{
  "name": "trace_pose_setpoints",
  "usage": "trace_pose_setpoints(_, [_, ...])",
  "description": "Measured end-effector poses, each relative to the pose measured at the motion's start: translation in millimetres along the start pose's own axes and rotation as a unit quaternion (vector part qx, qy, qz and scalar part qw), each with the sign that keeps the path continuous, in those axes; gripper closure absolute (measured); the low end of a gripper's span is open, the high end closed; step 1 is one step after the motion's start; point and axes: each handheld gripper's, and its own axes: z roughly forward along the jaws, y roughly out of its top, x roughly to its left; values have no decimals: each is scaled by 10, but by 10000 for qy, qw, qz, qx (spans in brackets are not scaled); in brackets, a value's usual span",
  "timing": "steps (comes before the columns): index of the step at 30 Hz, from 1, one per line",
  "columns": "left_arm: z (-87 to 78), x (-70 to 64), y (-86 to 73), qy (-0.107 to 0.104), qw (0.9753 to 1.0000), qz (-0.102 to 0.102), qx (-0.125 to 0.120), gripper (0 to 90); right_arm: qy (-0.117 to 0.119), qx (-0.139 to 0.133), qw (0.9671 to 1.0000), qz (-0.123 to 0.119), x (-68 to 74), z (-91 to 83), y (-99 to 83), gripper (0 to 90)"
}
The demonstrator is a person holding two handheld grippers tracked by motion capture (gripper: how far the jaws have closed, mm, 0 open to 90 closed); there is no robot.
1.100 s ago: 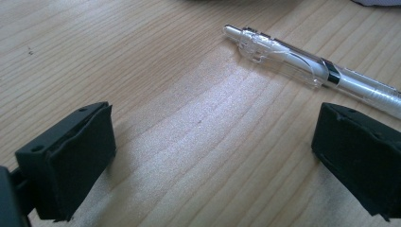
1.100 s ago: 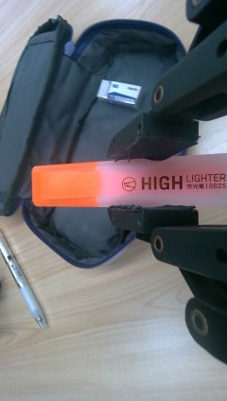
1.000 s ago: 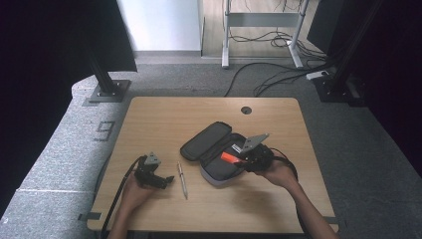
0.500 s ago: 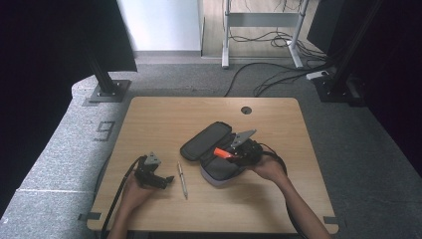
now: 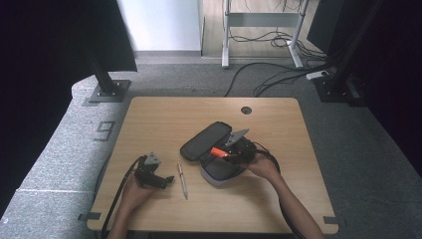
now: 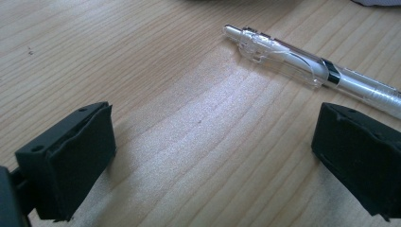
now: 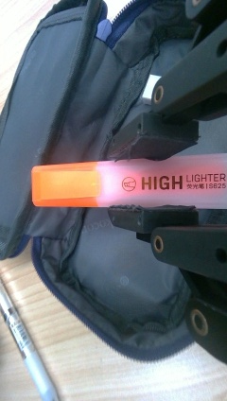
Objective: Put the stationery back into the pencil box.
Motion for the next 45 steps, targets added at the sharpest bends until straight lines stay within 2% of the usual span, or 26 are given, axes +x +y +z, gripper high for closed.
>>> trace_pose_setpoints(16, [2, -1, 0, -2, 10000, -11, -12, 2, 5, 181, 9998, 88, -43, 202, -73, 653])
trace_pose_setpoints(27, [2, -2, 0, -1, 10000, -10, -12, 2, 46, 313, 9995, 94, -43, 255, -107, 643])
trace_pose_setpoints(32, [2, -1, 0, -2, 10000, -11, -12, 2, -21, 258, 9995, 161, -54, 222, -95, 513])
trace_pose_setpoints(34, [2, -2, 0, -1, 10000, -13, -12, 2, -146, 237, 9994, 201, -46, 199, -82, 456])
trace_pose_setpoints(45, [1, -1, 0, 5, 10000, -5, -9, 2, -233, 148, 9992, 296, -9, 65, -47, 210])
